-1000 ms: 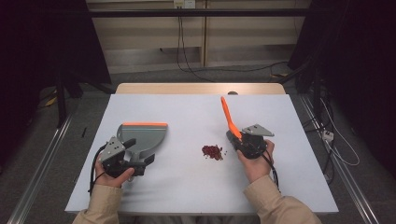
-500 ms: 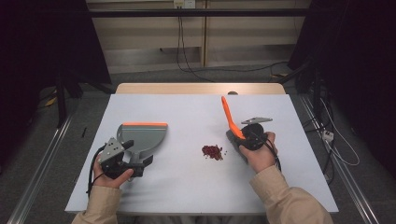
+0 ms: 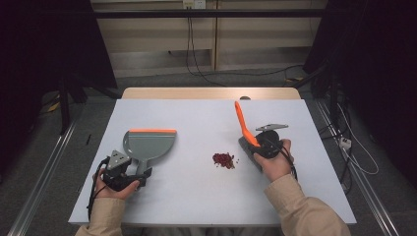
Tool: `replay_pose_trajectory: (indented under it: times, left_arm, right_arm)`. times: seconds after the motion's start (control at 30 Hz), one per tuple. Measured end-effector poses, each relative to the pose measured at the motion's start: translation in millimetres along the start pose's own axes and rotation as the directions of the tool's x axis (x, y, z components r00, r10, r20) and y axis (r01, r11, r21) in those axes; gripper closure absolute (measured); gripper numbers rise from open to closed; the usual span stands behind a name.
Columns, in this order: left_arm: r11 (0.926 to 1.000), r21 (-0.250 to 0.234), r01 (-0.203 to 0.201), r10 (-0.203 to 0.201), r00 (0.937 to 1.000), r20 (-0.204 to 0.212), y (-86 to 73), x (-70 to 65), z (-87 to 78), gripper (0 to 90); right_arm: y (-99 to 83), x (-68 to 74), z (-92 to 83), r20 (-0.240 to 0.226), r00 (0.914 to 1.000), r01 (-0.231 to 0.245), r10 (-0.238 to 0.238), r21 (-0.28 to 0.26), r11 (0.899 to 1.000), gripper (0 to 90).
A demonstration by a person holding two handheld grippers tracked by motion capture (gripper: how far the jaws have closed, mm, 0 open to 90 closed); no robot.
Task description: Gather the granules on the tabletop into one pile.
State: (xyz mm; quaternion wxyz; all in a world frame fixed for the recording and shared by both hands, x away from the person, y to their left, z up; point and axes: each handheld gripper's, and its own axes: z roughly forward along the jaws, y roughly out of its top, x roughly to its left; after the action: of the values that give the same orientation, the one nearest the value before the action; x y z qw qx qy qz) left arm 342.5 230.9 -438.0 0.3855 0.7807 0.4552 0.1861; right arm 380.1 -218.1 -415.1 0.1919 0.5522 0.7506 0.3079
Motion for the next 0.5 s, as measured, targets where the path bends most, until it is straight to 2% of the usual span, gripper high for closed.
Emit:
replay_pose_trajectory:
  times: [0.17,0.5]
  left_arm:
    - [0.9990,0.037,0.024,-0.023,0.9996,-0.019,-1.1,2.3,3.9,21.2]
    - [0.9946,0.078,0.068,-0.067,0.9975,-0.024,-0.5,2.8,9.9,23.6]
  right_arm:
    - [-0.3,1.5,0.5,0.008,0.9999,0.006,-0.006,-0.009,1.000,71.2]
    - [-1.6,1.6,0.3,0.002,1.0000,-0.001,0.001,-0.025,1.000,71.3]
